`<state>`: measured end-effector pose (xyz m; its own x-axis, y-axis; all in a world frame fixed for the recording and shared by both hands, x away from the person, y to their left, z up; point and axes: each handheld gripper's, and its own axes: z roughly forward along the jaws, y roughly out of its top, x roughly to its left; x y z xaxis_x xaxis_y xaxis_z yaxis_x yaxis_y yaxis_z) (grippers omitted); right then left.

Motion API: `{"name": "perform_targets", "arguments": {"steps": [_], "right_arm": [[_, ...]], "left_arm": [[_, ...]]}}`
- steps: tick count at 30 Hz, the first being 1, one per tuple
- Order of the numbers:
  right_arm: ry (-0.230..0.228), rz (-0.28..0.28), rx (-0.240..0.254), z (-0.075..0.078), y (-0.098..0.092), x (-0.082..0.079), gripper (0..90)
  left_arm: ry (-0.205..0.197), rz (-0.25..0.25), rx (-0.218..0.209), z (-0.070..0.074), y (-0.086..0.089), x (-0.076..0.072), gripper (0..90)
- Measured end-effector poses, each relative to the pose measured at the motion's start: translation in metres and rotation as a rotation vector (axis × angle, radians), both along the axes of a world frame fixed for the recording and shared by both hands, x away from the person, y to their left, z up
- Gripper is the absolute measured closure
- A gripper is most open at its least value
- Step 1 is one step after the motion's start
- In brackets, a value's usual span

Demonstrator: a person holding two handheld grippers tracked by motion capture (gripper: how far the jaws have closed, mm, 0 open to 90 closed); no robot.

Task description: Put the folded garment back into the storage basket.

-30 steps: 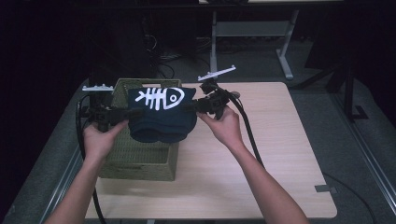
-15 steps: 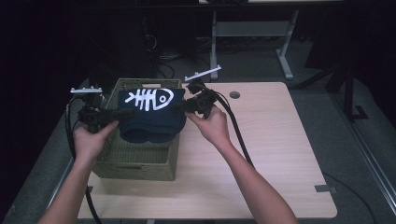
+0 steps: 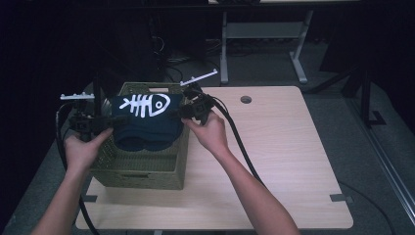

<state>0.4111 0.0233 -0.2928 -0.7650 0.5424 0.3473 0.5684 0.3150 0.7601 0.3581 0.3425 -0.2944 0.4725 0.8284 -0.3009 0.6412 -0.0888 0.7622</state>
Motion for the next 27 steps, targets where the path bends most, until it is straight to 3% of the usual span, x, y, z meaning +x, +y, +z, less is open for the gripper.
{"name": "perform_targets", "arguments": {"steps": [14,27], "right_arm": [[0.020,0.001,0.006,-0.013,0.017,0.001,72.0],[0.044,0.013,-0.024,-0.034,0.030,-0.001,71.7]], "left_arm": [[0.018,0.014,0.024,-0.011,0.014,-0.001,66.7],[0.053,0.020,0.046,-0.030,0.023,0.001,65.5]]}}
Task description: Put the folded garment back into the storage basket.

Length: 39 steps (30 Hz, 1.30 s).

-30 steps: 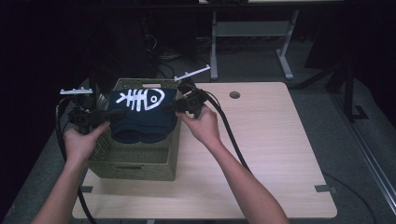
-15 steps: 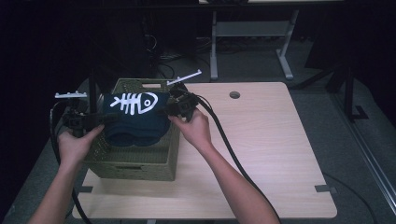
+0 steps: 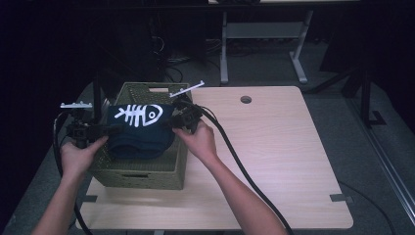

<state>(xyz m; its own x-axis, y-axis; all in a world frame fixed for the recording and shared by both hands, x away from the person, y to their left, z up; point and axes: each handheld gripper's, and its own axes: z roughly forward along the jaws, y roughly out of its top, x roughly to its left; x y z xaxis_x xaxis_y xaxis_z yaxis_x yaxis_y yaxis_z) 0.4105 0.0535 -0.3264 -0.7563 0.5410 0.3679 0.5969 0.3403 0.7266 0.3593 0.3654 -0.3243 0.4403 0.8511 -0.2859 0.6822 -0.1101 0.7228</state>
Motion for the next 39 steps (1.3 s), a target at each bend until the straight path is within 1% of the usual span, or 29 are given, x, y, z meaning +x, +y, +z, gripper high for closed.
{"name": "perform_targets", "arguments": {"steps": [2,6,7,10,14,16,17,19,20,21,23,27,28,32,33,36,39], "right_arm": [[-0.005,0.003,-0.004,-0.002,0.001,0.000,71.6],[0.001,0.003,-0.009,-0.006,0.001,0.000,71.6],[0.013,0.000,-0.010,-0.008,0.002,0.000,71.6],[0.014,-0.003,-0.017,-0.011,0.002,0.000,71.5],[0.015,-0.003,-0.038,-0.016,0.004,-0.001,71.3],[0.020,-0.001,-0.049,-0.019,0.004,0.001,71.1],[0.032,-0.002,-0.050,-0.020,0.004,0.001,71.0],[0.033,0.003,-0.055,-0.022,0.005,0.002,70.8],[0.034,0.004,-0.072,-0.024,0.005,0.002,70.5],[0.036,0.007,-0.078,-0.025,0.006,0.002,70.4],[0.036,0.009,-0.089,-0.028,0.007,0.002,70.2],[0.045,0.012,-0.092,-0.031,0.007,0.004,69.9],[0.048,0.011,-0.094,-0.033,0.008,0.004,69.5],[0.047,0.020,-0.104,-0.036,0.010,0.003,69.1],[0.043,0.026,-0.124,-0.037,0.011,0.003,69.0],[0.036,0.027,-0.136,-0.039,0.013,0.002,68.4],[0.042,0.030,-0.148,-0.040,0.014,0.001,67.6]], "left_arm": [[0.008,0.000,-0.003,-0.002,0.000,0.001,65.5],[0.013,-0.005,0.001,-0.005,0.000,0.001,65.5],[0.019,-0.005,0.006,-0.007,0.001,0.001,65.5],[0.022,-0.004,0.008,-0.010,0.000,0.001,65.5],[0.036,-0.005,0.029,-0.016,-0.002,0.002,65.2],[0.046,-0.006,0.030,-0.020,-0.003,0.003,65.0],[0.046,-0.006,0.030,-0.020,-0.003,0.003,65.1],[0.059,-0.010,0.044,-0.022,-0.003,0.003,65.2],[0.061,-0.013,0.052,-0.023,-0.003,0.003,65.6],[0.064,-0.015,0.056,-0.024,-0.004,0.003,65.6],[0.066,-0.019,0.066,-0.025,-0.004,0.004,65.6],[0.070,-0.012,0.056,-0.027,-0.003,0.003,65.6],[0.074,-0.016,0.066,-0.028,-0.002,0.003,65.6],[0.081,-0.011,0.077,-0.029,-0.002,0.003,65.6],[0.084,-0.016,0.087,-0.030,-0.001,0.003,65.5],[0.090,-0.016,0.096,-0.031,-0.001,0.003,65.5],[0.094,-0.014,0.098,-0.030,-0.001,0.004,65.3]]}}
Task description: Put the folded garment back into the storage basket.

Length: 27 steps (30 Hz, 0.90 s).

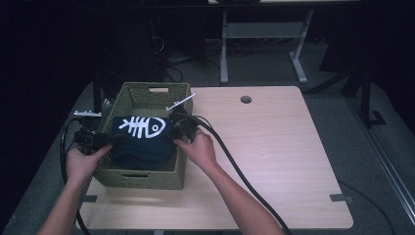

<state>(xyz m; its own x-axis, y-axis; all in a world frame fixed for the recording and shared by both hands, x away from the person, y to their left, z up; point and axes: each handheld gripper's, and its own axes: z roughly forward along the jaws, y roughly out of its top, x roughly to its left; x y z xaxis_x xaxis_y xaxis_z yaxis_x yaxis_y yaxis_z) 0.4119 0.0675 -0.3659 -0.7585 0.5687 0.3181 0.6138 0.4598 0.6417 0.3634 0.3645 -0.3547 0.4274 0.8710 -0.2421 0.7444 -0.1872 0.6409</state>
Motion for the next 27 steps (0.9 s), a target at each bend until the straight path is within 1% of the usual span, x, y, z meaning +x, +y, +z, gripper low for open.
{"name": "perform_targets", "arguments": {"steps": [3,4,6,7,8,10,12,13,14,15,16,18,22,23,24,25,27], "right_arm": [[-0.002,0.003,-0.002,-0.001,0.000,0.000,67.1],[0.004,0.003,-0.005,-0.001,0.000,-0.001,66.9],[0.006,0.002,-0.010,-0.002,0.001,-0.001,63.3],[0.006,0.002,-0.010,-0.002,0.001,-0.001,63.3],[0.006,0.006,-0.022,-0.002,0.002,-0.002,62.0],[0.001,0.009,-0.030,-0.001,0.002,-0.002,61.0],[0.006,0.007,-0.034,0.000,0.001,-0.002,57.1],[0.006,0.007,-0.034,0.000,0.001,-0.002,57.1],[0.000,0.009,-0.050,0.001,0.002,-0.003,56.0],[-0.005,0.008,-0.055,0.001,0.002,-0.003,55.5],[-0.001,0.009,-0.053,0.001,0.002,-0.003,54.3],[-0.001,0.011,-0.054,0.001,0.002,-0.004,52.9],[-0.040,0.007,-0.087,0.007,0.003,-0.007,49.7],[-0.042,0.004,-0.085,0.009,0.002,-0.007,49.0],[-0.046,0.001,-0.073,0.013,-0.001,-0.007,49.0],[-0.046,0.001,-0.073,0.013,-0.001,-0.007,49.0],[-0.035,0.001,-0.054,0.015,-0.004,-0.006,49.0]], "left_arm": [[0.007,-0.002,0.001,0.000,0.000,0.000,65.2],[0.008,-0.001,0.002,0.000,0.000,0.000,65.2],[0.010,0.005,0.003,0.000,0.001,0.000,64.7],[0.009,0.009,0.004,0.000,0.001,0.001,64.7],[0.006,0.014,0.012,0.000,0.001,0.001,63.6],[0.005,0.016,0.014,0.000,0.002,0.001,63.2],[0.002,0.027,0.007,0.000,0.002,0.002,63.3],[0.002,0.027,0.007,0.000,0.002,0.002,62.1],[-0.002,0.035,0.015,0.000,0.002,0.002,59.9],[-0.002,0.040,0.021,0.000,0.002,0.002,59.5],[0.001,0.042,0.023,0.000,0.003,0.002,59.1],[-0.004,0.046,0.009,0.001,0.005,0.002,59.0],[-0.019,0.051,0.002,0.004,0.007,0.001,58.4],[-0.023,0.053,-0.002,0.005,0.007,0.000,58.4],[-0.028,0.051,-0.009,0.007,0.007,0.000,58.2],[-0.028,0.051,-0.009,0.007,0.007,0.000,57.8],[-0.039,0.051,-0.012,0.009,0.007,-0.001,57.9]]}}
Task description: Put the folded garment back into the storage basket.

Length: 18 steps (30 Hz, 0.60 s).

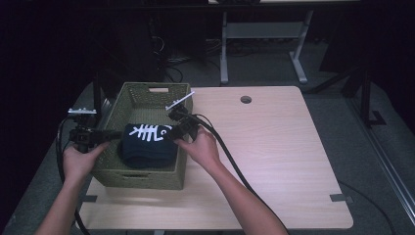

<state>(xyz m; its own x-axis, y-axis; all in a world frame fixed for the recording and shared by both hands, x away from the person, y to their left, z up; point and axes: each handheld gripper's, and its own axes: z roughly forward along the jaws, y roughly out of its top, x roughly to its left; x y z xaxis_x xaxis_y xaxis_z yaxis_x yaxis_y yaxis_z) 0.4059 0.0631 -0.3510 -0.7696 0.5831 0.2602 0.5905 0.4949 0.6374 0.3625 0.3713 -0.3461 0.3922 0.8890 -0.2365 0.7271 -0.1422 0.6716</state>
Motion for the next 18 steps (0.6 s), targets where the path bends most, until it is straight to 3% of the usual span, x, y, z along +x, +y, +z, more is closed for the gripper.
{"name": "perform_targets", "arguments": {"steps": [4,13,18], "right_arm": [[0.017,0.000,0.051,0.003,-0.009,0.003,49.1],[0.022,-0.002,0.107,0.011,-0.024,0.004,48.5],[0.041,-0.002,0.159,0.015,-0.035,0.005,47.6]], "left_arm": [[-0.010,-0.011,-0.003,0.002,-0.002,-0.002,56.8],[-0.071,-0.041,-0.020,0.014,-0.010,-0.010,52.6],[-0.083,-0.063,-0.015,0.019,-0.017,-0.013,50.4]]}}
